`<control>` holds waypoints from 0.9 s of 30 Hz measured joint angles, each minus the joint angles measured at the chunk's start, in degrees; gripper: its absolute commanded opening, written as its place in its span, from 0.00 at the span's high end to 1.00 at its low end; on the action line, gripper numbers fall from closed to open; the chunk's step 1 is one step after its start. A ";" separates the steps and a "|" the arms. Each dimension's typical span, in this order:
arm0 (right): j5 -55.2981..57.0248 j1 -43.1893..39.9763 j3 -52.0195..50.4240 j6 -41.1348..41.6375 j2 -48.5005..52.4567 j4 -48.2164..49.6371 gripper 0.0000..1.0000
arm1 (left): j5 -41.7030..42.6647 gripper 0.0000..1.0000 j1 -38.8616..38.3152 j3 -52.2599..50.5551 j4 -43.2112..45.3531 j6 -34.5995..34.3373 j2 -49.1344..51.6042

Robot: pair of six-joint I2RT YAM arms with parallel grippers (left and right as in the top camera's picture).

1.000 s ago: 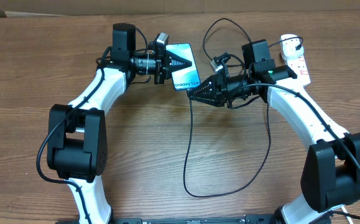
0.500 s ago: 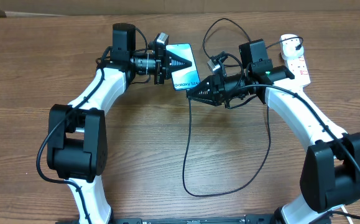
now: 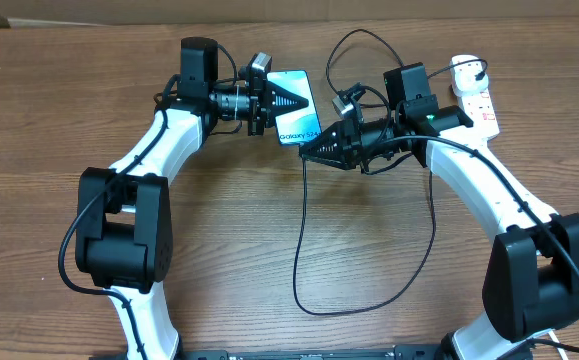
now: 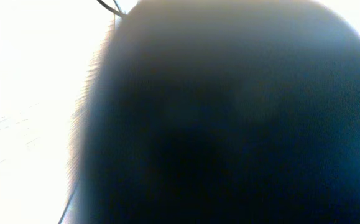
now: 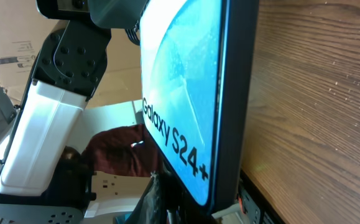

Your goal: Plug charger to phone and switch on socket

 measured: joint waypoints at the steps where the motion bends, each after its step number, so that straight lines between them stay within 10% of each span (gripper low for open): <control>1: -0.09 0.00 0.00 0.07 0.00 0.17 0.96 | 0.07 0.96 0.00 0.00 0.00 0.00 0.00; 27: -2.80 0.52 -0.02 1.79 0.00 2.67 0.96 | 4.13 0.96 0.63 0.00 0.04 -0.28 0.00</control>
